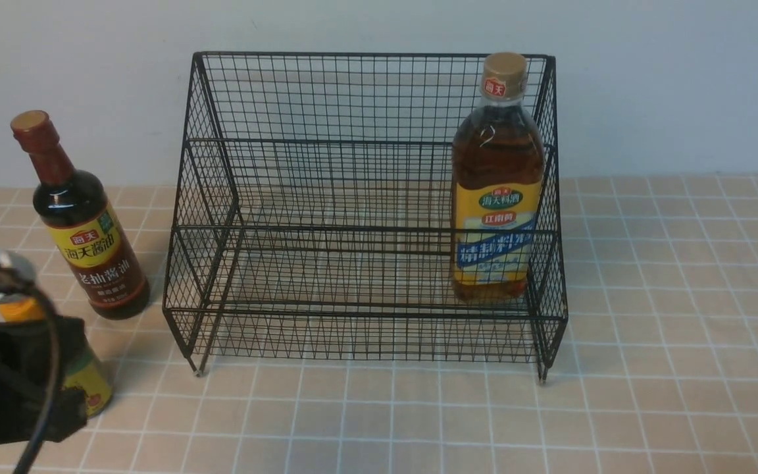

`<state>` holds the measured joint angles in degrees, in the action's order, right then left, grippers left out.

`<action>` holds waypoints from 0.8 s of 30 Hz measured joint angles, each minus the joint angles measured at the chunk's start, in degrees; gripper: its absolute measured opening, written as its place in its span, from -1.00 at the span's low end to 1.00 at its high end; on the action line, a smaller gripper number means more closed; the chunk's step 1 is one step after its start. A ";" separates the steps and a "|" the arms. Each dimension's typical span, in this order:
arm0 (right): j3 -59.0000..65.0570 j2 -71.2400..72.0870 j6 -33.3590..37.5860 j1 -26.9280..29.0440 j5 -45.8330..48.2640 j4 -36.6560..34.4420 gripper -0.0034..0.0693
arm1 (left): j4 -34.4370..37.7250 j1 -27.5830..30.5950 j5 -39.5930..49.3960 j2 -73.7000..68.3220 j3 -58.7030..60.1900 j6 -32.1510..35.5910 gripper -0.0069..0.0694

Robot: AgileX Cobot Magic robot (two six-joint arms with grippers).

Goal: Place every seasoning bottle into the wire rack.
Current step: Use the left arm to grab the condiment bottle closest to it

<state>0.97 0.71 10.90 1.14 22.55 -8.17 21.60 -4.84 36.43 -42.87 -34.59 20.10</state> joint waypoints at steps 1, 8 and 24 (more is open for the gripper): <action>0.00 0.00 0.00 0.00 0.00 0.00 -0.94 | -1.26 0.00 1.68 -1.26 -1.18 -0.78 -0.84; 0.00 0.00 0.00 0.00 0.00 0.00 -0.94 | -21.03 1.37 19.39 -11.62 -17.71 -18.33 -0.84; 0.00 0.00 0.00 0.00 0.00 0.00 -0.94 | -28.94 5.31 26.11 -31.42 -31.97 -17.63 -0.46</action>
<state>0.97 0.71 10.90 1.14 22.55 -8.17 -7.34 0.47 62.54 -74.29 -66.57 2.47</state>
